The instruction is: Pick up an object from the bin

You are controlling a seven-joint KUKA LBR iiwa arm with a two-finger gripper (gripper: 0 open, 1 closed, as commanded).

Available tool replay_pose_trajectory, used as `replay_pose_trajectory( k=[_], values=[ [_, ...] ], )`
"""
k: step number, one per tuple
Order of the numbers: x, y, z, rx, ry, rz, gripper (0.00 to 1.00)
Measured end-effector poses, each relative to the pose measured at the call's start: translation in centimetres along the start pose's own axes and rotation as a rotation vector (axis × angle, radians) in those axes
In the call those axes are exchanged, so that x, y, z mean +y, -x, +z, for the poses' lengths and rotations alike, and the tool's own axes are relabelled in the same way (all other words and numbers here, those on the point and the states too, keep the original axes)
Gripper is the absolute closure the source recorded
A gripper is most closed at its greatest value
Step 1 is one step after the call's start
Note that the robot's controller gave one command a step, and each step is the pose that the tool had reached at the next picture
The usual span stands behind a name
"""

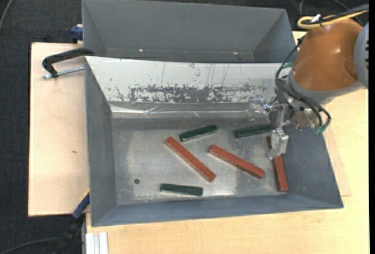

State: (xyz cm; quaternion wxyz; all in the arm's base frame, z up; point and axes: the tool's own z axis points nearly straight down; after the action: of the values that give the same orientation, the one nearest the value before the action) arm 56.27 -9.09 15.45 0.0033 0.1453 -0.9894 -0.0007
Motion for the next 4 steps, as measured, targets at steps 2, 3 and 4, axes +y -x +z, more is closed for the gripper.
replay_pose_trajectory(
  k=[2,3,4],
  values=[
    [-4.6,-6.9,-0.9,-0.017,-0.01,-0.143,0.0],
    [2.6,-5.9,8.8,-0.002,0.005,-0.026,0.0],
    [2.1,-5.9,8.4,-0.008,-0.002,-0.022,1.0]
  ],
)
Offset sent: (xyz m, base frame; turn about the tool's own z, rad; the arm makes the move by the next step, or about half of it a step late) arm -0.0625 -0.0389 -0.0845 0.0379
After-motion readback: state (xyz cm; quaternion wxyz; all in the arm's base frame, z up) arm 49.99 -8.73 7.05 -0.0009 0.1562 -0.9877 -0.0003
